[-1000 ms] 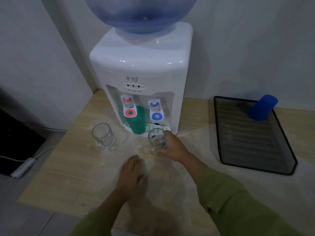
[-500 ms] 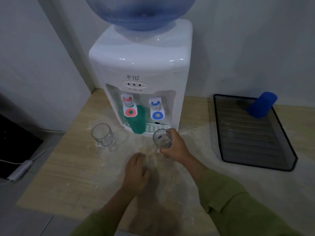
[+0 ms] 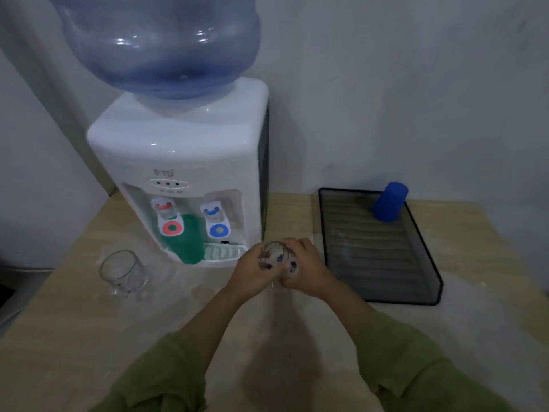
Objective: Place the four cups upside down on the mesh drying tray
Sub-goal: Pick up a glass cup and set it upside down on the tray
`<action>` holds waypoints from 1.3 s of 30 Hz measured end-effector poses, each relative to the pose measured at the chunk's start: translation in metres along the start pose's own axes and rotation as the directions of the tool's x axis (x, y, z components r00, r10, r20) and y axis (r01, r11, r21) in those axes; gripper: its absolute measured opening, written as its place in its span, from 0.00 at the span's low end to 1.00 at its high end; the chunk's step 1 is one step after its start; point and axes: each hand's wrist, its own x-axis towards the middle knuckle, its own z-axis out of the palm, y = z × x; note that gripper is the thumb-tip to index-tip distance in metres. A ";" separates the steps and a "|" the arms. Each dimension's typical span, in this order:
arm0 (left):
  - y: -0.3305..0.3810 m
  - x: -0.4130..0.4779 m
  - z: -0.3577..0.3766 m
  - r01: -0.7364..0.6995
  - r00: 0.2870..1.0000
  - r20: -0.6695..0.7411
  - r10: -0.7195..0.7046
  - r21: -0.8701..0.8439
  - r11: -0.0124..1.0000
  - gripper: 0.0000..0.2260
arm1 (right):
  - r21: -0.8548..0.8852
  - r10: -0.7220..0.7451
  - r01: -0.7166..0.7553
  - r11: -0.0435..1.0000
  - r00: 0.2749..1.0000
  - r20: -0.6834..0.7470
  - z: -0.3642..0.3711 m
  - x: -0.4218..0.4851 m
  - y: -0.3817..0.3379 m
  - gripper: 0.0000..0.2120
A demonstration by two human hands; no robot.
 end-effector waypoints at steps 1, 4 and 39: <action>0.003 0.005 0.005 -0.008 1.000 -0.004 0.008 0.010 1.000 0.19 | -0.003 0.002 -0.002 1.000 1.000 0.006 -0.007 -0.002 0.003 0.38; 0.013 0.018 0.020 0.044 0.999 -0.029 -0.045 -0.030 0.999 0.17 | 0.008 0.040 -0.040 0.999 0.999 -0.011 -0.030 -0.006 0.013 0.36; 0.029 0.128 0.152 0.016 0.988 0.131 -0.077 0.414 0.910 0.28 | -0.153 0.263 -0.295 0.943 0.944 -0.197 -0.156 0.131 0.151 0.33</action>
